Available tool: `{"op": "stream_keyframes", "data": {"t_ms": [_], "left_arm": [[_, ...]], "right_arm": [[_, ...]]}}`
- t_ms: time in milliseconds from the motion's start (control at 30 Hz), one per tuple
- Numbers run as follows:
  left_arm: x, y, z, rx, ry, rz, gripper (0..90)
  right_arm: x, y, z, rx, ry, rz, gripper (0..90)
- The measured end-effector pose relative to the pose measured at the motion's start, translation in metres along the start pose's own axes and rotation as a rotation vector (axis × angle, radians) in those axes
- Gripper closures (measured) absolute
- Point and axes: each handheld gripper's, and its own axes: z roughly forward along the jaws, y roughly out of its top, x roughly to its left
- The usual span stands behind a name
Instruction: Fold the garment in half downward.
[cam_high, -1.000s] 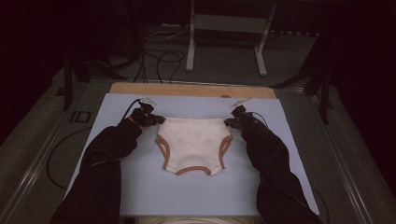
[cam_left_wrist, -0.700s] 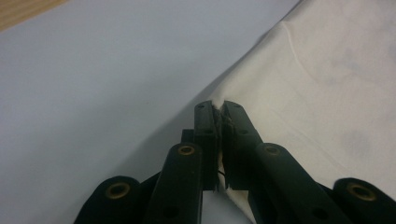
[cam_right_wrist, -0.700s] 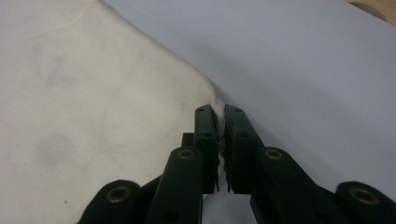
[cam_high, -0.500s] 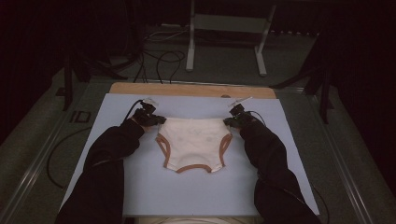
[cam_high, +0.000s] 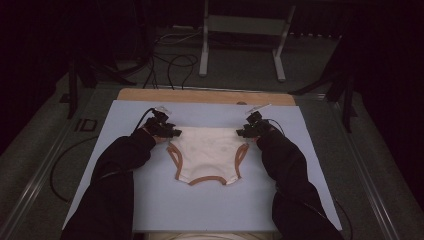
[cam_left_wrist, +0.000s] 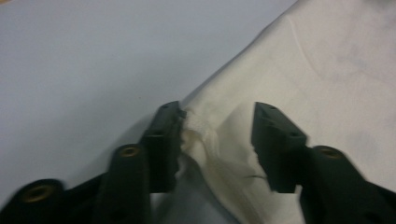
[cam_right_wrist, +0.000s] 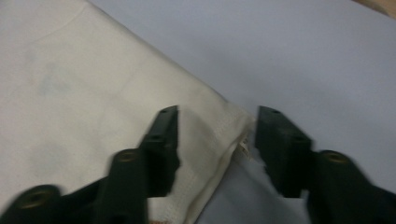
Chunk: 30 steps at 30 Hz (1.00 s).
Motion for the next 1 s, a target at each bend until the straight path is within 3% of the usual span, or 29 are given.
{"op": "stream_keyframes", "data": {"t_ms": [200, 467, 567, 1000], "left_arm": [[-0.003, 0.003, -0.005, -0.001, -0.023, -0.006, 32.6], [-0.009, 0.006, -0.016, 0.003, -0.018, 0.022, 13.0], [-0.012, 0.006, -0.024, -0.013, -0.033, 0.052, 1.9], [-0.037, 0.006, -0.059, -0.102, -0.057, 0.135, 0.0]], "right_arm": [[0.002, 0.001, -0.003, -0.001, 0.011, 0.003, 35.4], [0.007, 0.001, -0.013, -0.031, 0.043, 0.018, 22.6], [0.011, -0.001, -0.020, -0.050, 0.062, 0.013, 13.9], [0.024, -0.010, -0.046, -0.104, 0.078, -0.007, 14.0]]}}
